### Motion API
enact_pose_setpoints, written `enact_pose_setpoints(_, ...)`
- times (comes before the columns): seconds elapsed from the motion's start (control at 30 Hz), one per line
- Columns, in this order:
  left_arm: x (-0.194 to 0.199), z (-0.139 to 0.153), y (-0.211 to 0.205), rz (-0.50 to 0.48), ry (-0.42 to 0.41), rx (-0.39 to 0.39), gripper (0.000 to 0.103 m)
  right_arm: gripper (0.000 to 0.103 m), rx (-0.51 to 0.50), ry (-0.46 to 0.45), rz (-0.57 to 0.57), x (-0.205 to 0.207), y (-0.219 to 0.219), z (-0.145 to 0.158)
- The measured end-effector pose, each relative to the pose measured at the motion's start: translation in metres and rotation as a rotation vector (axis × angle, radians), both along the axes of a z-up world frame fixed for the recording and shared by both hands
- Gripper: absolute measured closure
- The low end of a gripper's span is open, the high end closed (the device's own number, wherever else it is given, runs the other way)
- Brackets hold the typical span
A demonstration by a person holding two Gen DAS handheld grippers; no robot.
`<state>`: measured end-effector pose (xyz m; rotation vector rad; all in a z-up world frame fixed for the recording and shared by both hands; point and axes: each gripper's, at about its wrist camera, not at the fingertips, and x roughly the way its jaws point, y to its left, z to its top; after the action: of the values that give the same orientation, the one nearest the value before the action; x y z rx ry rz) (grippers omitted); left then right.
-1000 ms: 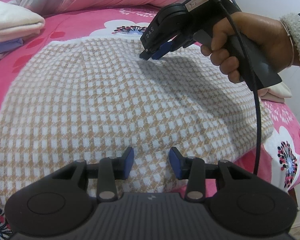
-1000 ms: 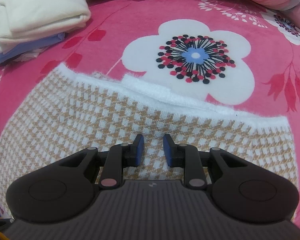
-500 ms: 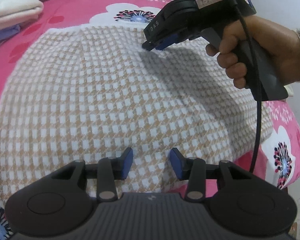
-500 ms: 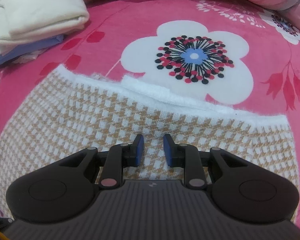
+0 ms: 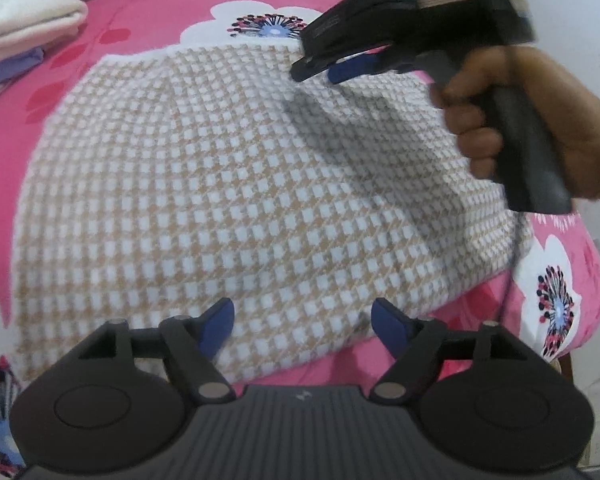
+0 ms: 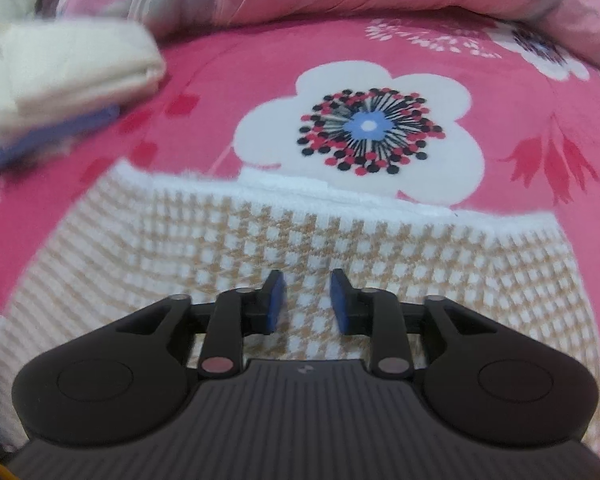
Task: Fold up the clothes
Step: 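Move both open grippers down toward the houndstooth cardigan's edge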
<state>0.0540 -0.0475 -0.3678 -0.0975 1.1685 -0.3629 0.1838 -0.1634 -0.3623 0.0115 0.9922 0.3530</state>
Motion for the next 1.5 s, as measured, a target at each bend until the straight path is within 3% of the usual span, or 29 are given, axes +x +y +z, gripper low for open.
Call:
enact_pose_setpoints(0.07, -0.003, 0.002, 0.005, 0.0, 0.0, -0.001, 0.025, 0.064, 0.027, -0.005, -0.014, -0.013, -0.01, 0.011)
enact_pose_setpoints(0.17, -0.005, 0.012, 0.015, 0.009, -0.019, -0.008, 0.024, 0.062, -0.014, -0.011, 0.006, -0.039, -0.028, 0.023)
enact_pose_setpoints(0.37, 0.008, 0.028, 0.025, 0.028, -0.112, -0.022, 0.024, 0.058, -0.102, 0.023, 0.03, -0.097, -0.052, 0.029)
enact_pose_setpoints(0.5, 0.02, 0.026, 0.011, -0.006, -0.152, 0.018, 0.027, 0.058, -0.104, 0.024, 0.049, -0.124, -0.05, 0.026)
enact_pose_setpoints(0.63, 0.032, 0.019, -0.002, -0.013, -0.166, 0.063, 0.038, 0.058, -0.117, 0.035, 0.033, -0.13, -0.047, 0.012)
enact_pose_setpoints(0.73, 0.037, -0.004, -0.011, -0.026, -0.092, 0.133, 0.036, 0.054, -0.127, 0.061, 0.047, -0.129, -0.043, -0.012)
enact_pose_setpoints(0.8, 0.035, -0.013, -0.017, -0.055, -0.1, 0.176, 0.034, 0.052, -0.158, 0.042, 0.078, -0.129, -0.038, -0.027)
enact_pose_setpoints(0.9, 0.036, -0.008, -0.02, -0.058, -0.101, 0.183, 0.036, 0.051, -0.16, 0.08, 0.081, -0.122, -0.037, -0.023)
enact_pose_setpoints(0.97, 0.037, 0.003, -0.018, -0.054, -0.124, 0.168, 0.045, 0.052, -0.165, 0.09, 0.072, -0.122, -0.039, -0.014)
enact_pose_setpoints(1.07, 0.041, 0.016, -0.019, -0.051, -0.152, 0.153, 0.043, 0.052, -0.169, 0.055, 0.068, -0.13, -0.043, 0.004)
enact_pose_setpoints(1.2, 0.063, -0.004, -0.031, -0.047, -0.009, 0.214, 0.037, 0.046, -0.211, 0.143, 0.073, -0.138, -0.044, -0.02)
enact_pose_setpoints(1.27, 0.069, -0.005, -0.032, -0.024, 0.017, 0.218, 0.035, 0.044, -0.206, 0.164, 0.062, -0.138, -0.045, -0.029)
enact_pose_setpoints(1.4, 0.074, -0.005, -0.032, 0.001, 0.063, 0.229, 0.031, 0.046, -0.164, 0.137, 0.011, -0.138, -0.052, -0.007)
enact_pose_setpoints(1.5, 0.08, -0.006, -0.032, 0.027, 0.115, 0.234, 0.028, 0.045, -0.165, 0.158, -0.006, -0.14, -0.057, -0.008)
